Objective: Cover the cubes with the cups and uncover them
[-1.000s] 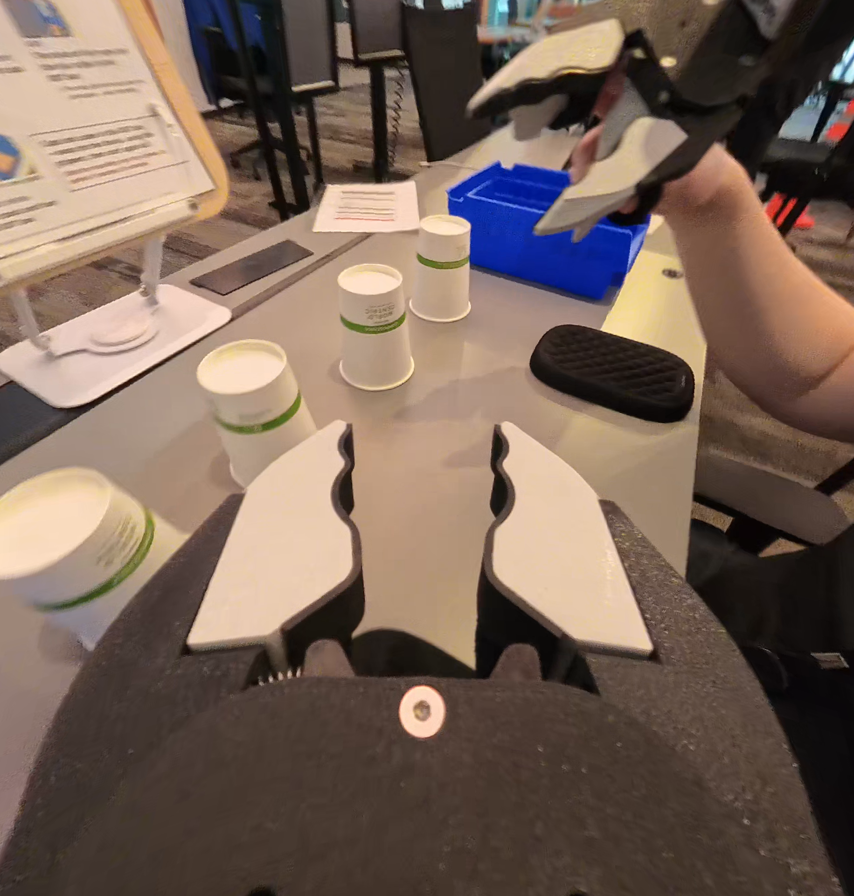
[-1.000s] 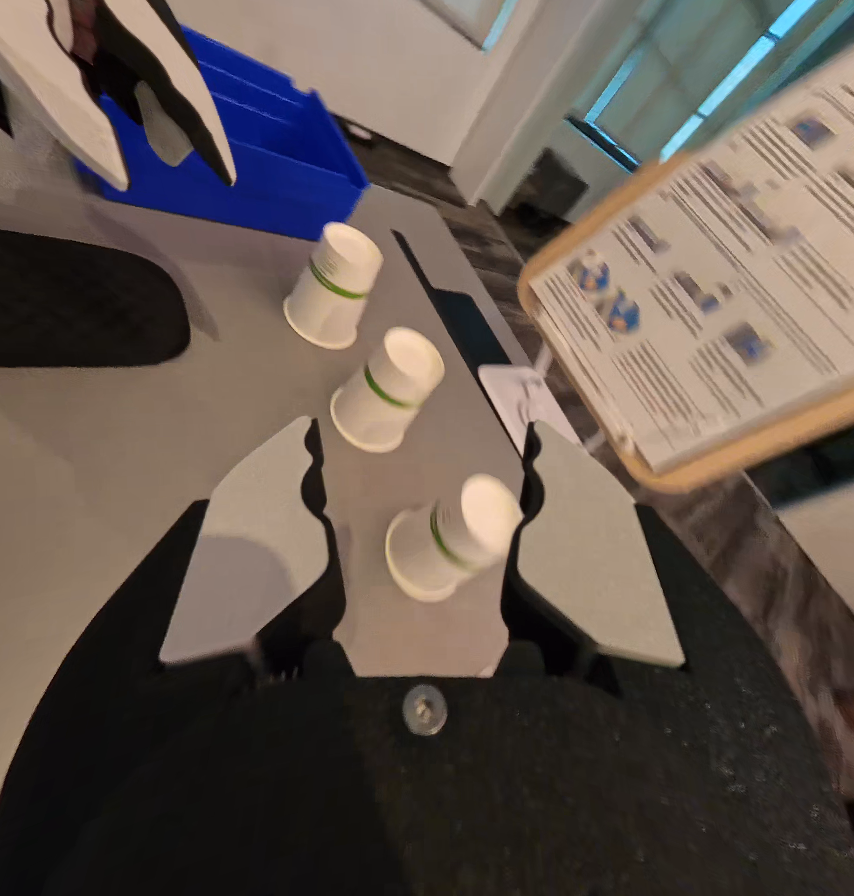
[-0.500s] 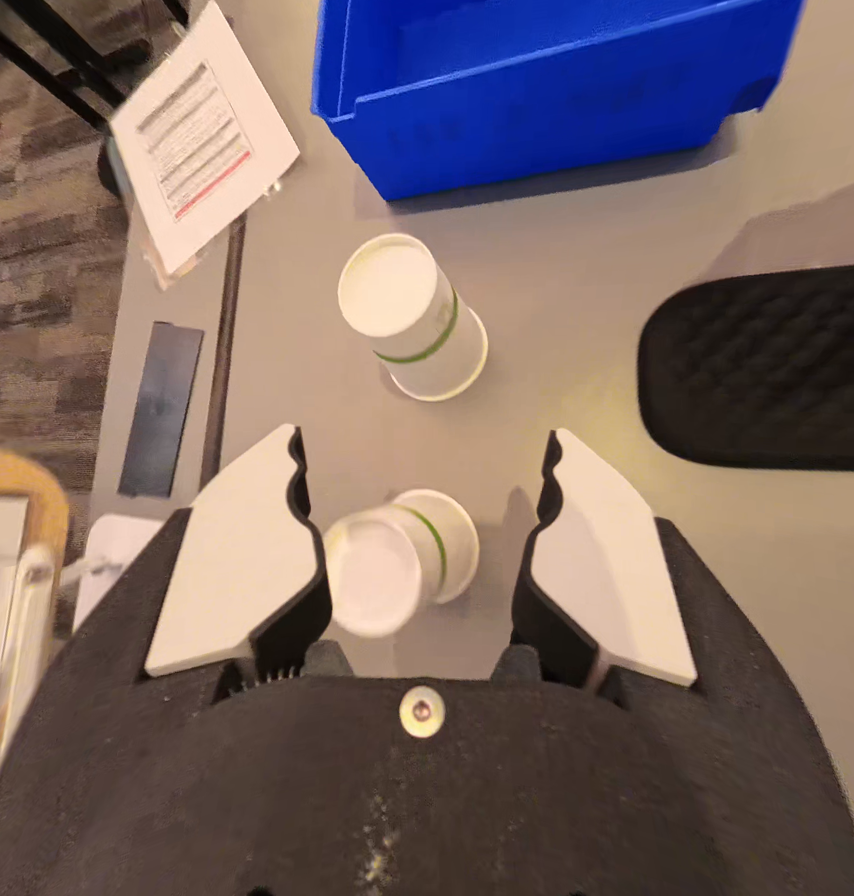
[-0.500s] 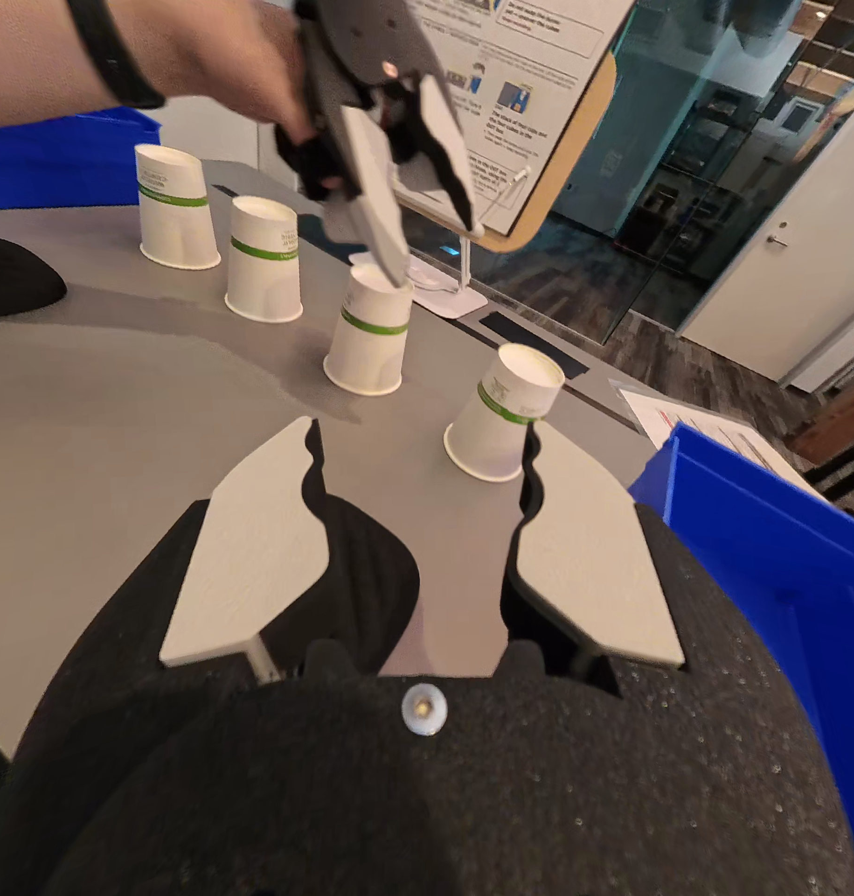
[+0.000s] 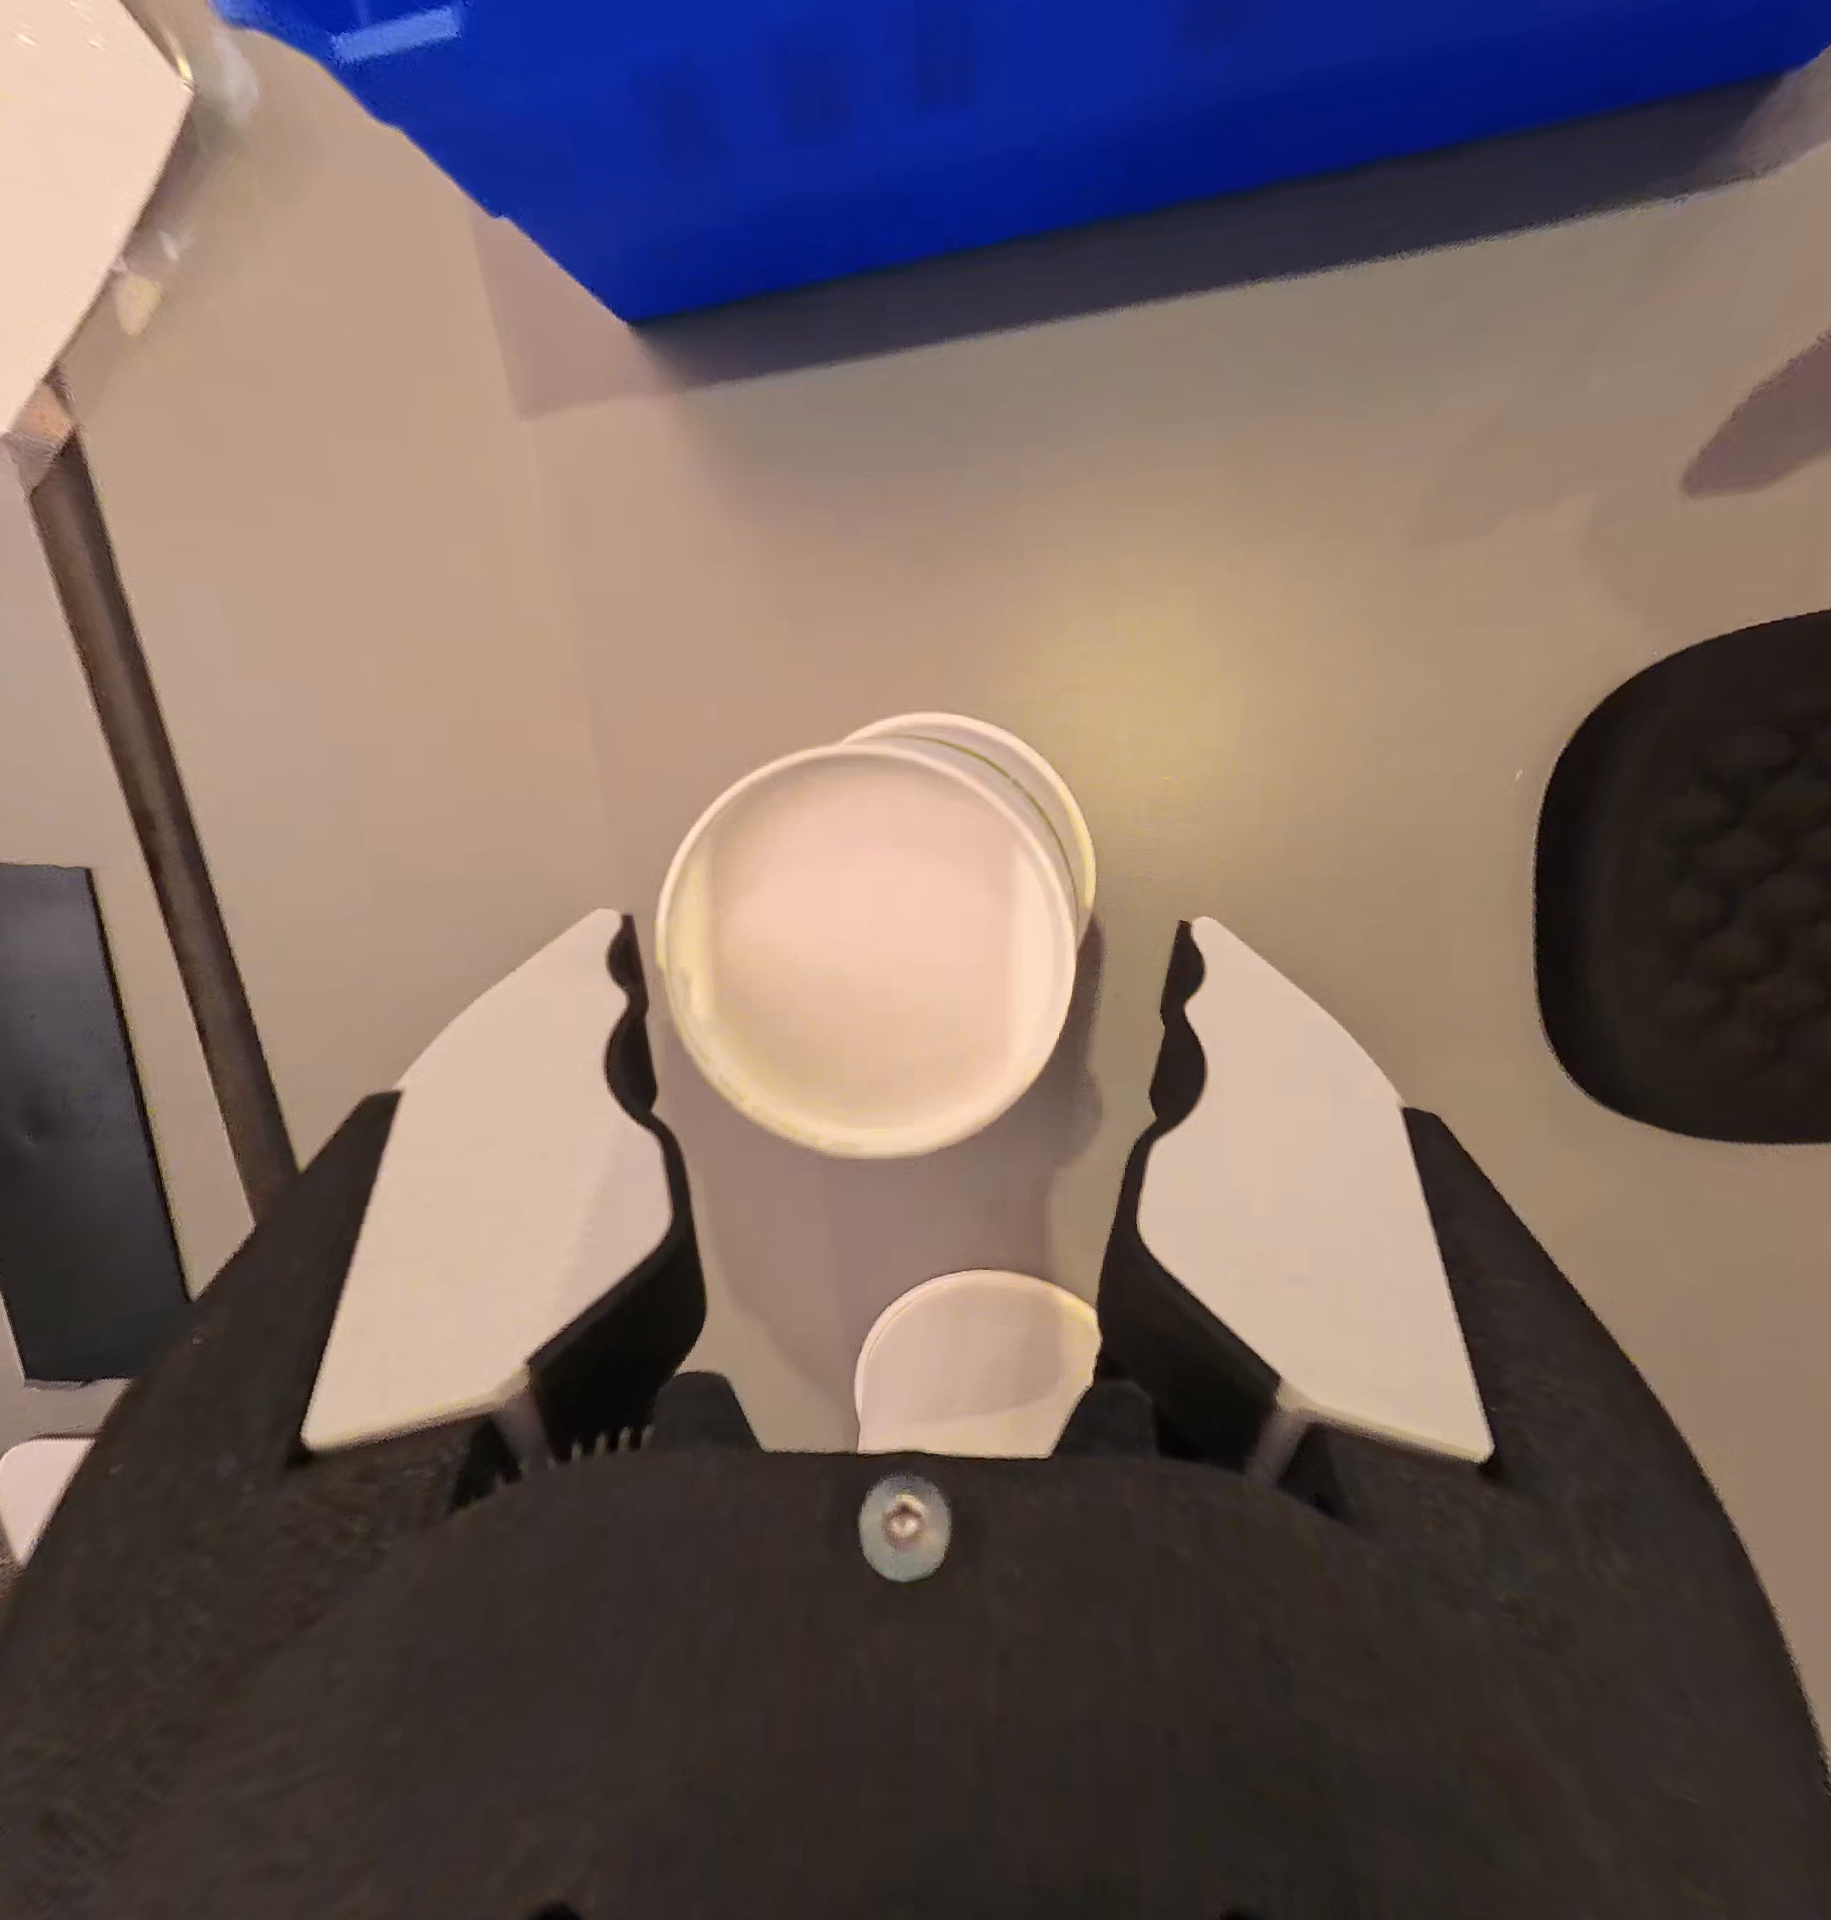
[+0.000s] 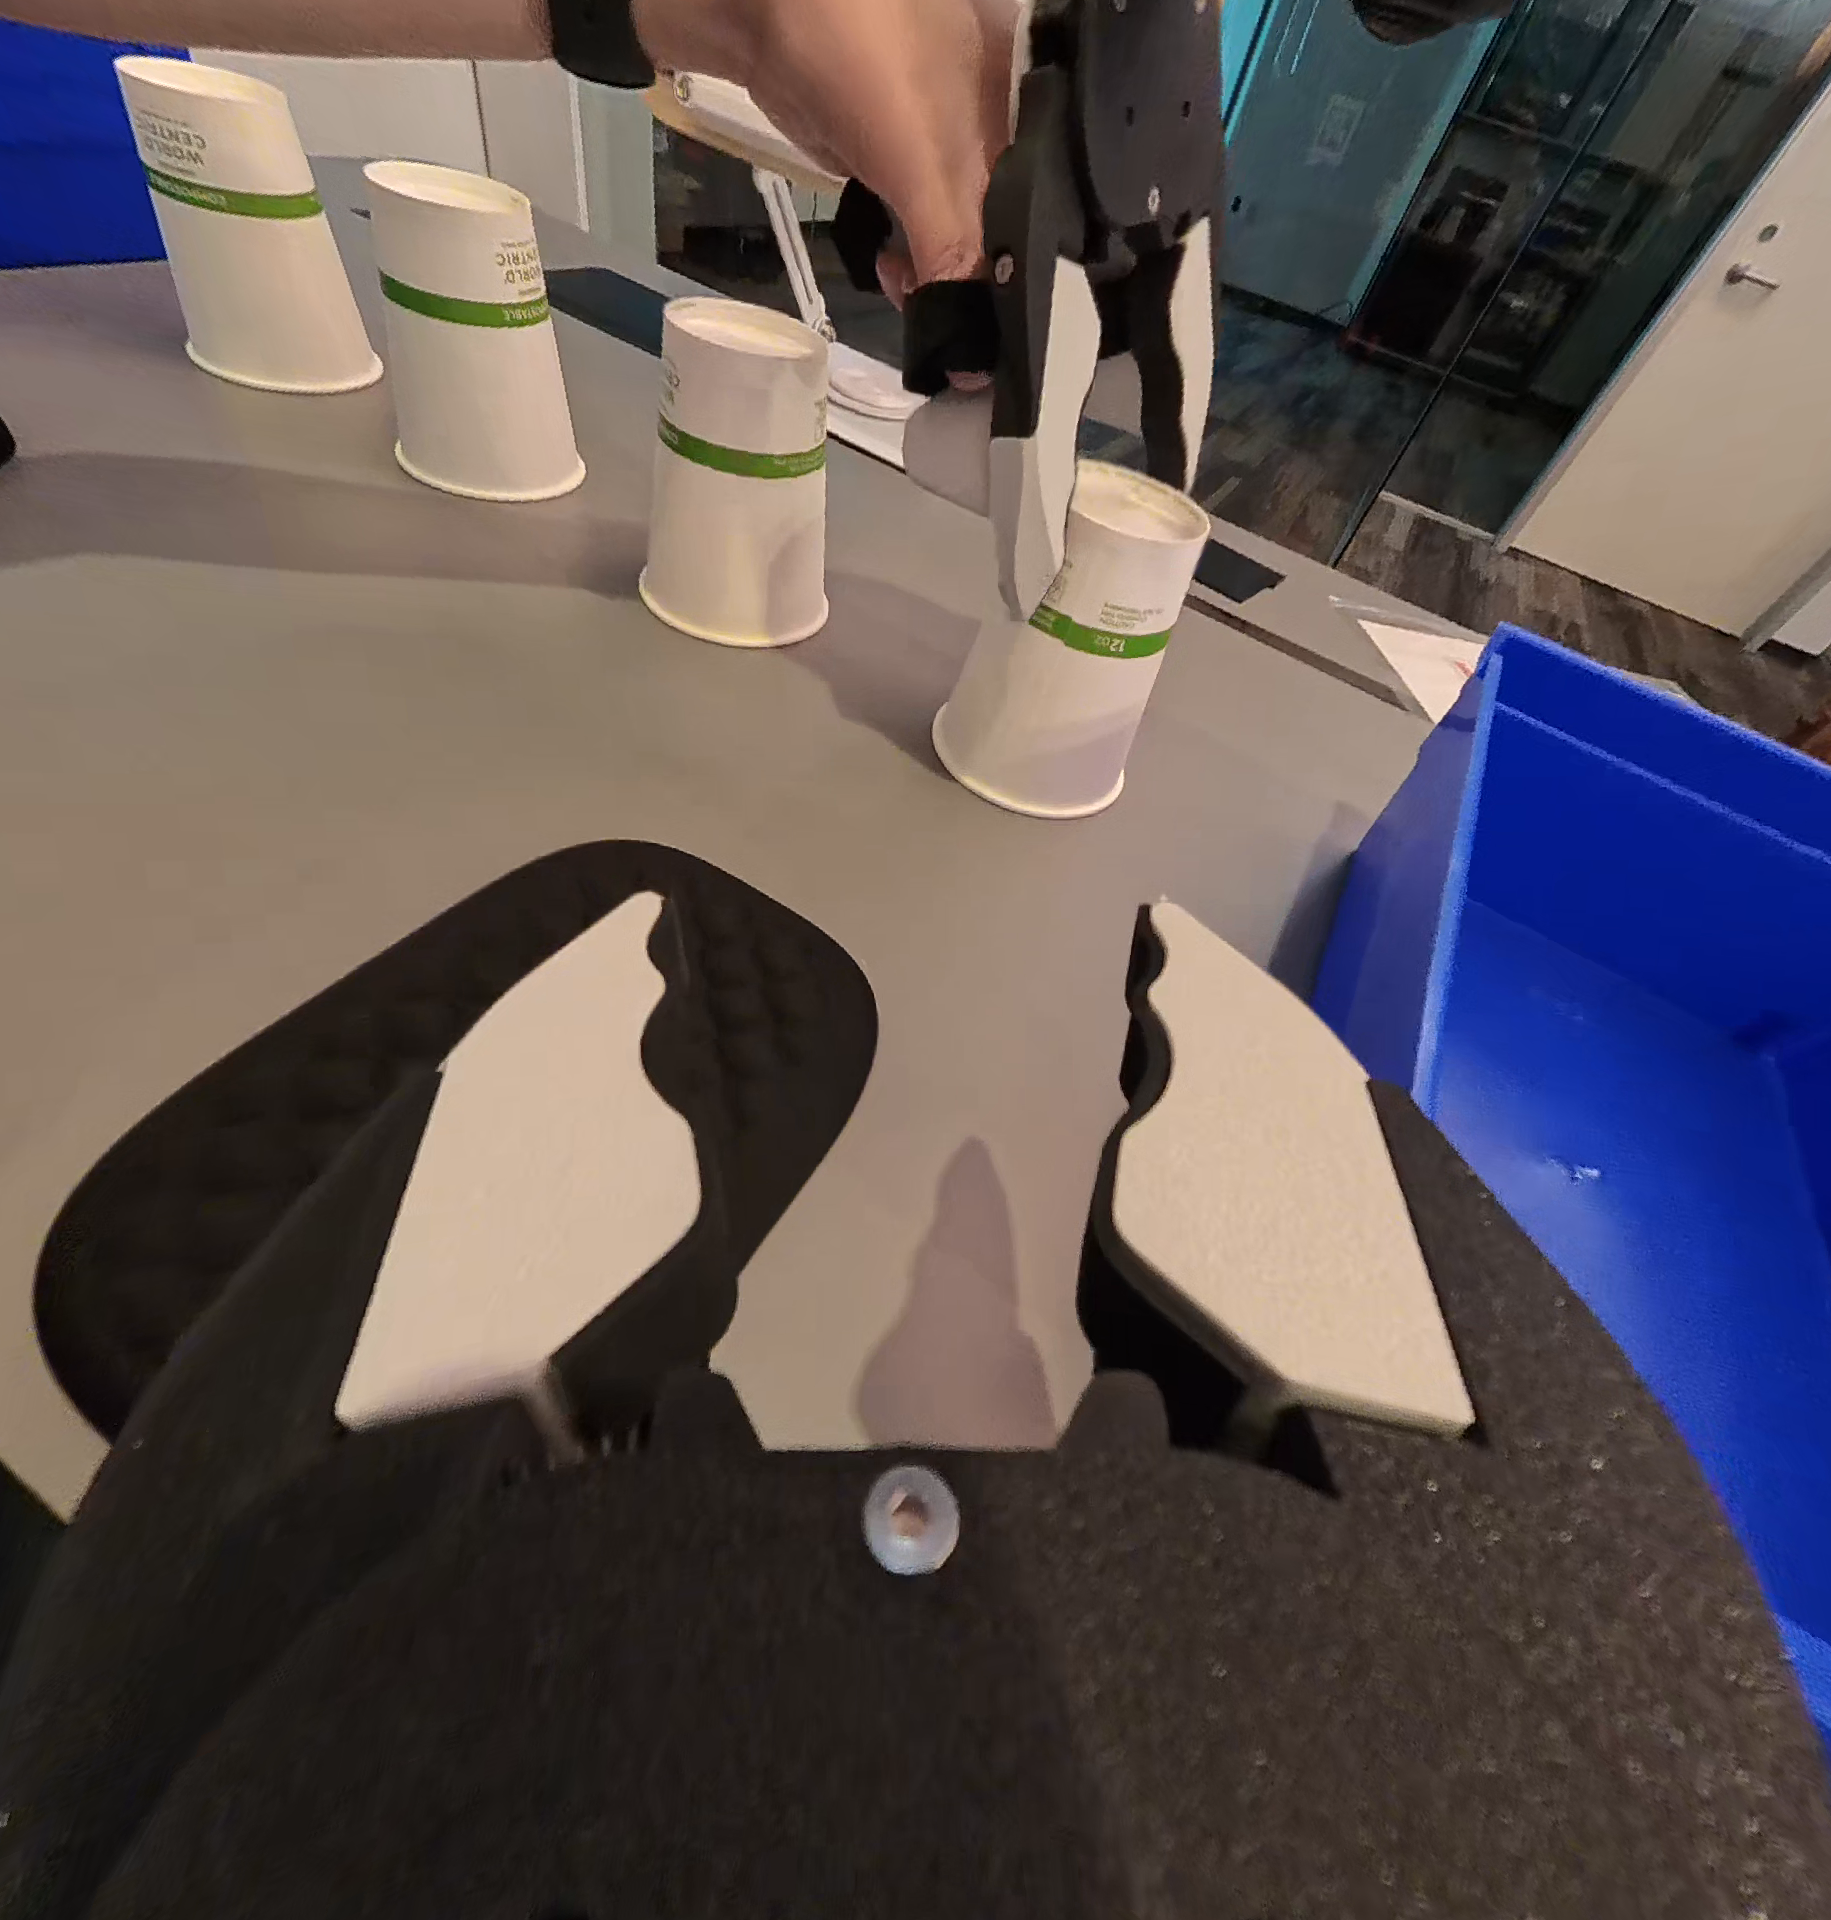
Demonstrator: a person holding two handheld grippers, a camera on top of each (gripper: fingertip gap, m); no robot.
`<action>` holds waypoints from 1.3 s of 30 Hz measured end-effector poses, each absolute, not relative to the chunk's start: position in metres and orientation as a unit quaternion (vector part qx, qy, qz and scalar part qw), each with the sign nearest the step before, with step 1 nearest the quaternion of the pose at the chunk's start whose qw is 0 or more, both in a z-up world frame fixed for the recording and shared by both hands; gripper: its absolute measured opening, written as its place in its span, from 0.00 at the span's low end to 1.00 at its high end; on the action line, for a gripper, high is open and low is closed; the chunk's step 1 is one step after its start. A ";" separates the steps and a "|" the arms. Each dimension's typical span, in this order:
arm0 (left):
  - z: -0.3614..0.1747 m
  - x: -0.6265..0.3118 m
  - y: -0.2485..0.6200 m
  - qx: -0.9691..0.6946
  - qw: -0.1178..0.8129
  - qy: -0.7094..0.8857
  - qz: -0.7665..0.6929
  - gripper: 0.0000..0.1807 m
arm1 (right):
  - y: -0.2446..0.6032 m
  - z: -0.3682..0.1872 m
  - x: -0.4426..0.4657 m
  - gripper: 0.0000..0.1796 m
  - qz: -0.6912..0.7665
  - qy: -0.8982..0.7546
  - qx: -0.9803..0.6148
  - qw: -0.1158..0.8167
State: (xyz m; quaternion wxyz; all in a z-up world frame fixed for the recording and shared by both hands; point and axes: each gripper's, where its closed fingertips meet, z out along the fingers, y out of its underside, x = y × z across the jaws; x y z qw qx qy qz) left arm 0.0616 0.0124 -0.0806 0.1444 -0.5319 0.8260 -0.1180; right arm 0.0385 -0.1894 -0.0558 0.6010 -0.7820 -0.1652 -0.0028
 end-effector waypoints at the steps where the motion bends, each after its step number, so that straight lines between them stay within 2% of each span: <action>1: -0.083 0.063 0.012 -0.530 0.144 0.828 -0.113 0.52 | -0.189 -0.057 0.040 0.45 -0.002 -0.165 -0.782 0.601; 6: -0.090 0.066 0.018 -0.528 0.142 0.832 -0.092 0.45 | -0.189 -0.061 0.042 0.45 0.004 -0.162 -0.780 0.604; 15: -0.076 0.069 0.014 -0.532 0.161 0.823 -0.114 0.44 | -0.190 -0.063 0.044 0.44 0.016 -0.153 -0.779 0.608; 25: 0.028 0.044 -0.023 -0.509 0.273 0.774 -0.261 0.44 | -0.162 -0.027 0.034 0.42 0.033 -0.139 -0.760 0.635; 32: 0.105 -0.011 -0.071 -0.451 0.338 0.729 -0.388 0.44 | -0.129 0.046 -0.013 0.38 0.210 -0.130 -0.664 0.706; 35: 0.124 -0.034 -0.088 -0.428 0.349 0.722 -0.417 0.44 | -0.128 0.078 -0.029 0.35 0.305 -0.119 -0.601 0.729; 39: 0.134 -0.057 -0.100 -0.412 0.360 0.718 -0.430 0.44 | -0.131 0.098 -0.051 0.30 0.355 -0.141 -0.558 0.737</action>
